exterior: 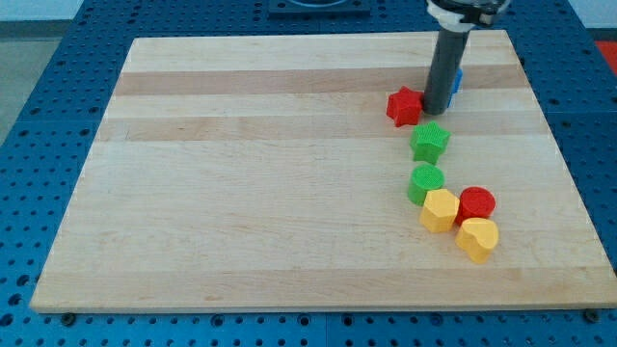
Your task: Move the red star near to the center of the board
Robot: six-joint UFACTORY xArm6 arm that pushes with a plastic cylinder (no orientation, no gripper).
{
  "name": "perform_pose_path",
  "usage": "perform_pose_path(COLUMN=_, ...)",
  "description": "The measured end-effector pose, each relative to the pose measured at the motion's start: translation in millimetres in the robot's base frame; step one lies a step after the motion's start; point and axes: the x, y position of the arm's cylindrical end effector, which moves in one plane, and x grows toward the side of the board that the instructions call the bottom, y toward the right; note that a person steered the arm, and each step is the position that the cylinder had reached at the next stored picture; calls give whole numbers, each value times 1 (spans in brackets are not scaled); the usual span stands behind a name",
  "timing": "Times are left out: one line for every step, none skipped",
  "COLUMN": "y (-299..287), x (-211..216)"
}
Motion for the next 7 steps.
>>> perform_pose_path(y=-26, x=5)
perform_pose_path(y=-58, x=13)
perform_pose_path(y=-87, x=22)
perform_pose_path(y=-93, x=23)
perform_pose_path(y=-67, x=23)
perform_pose_path(y=-23, x=24)
perform_pose_path(y=9, x=24)
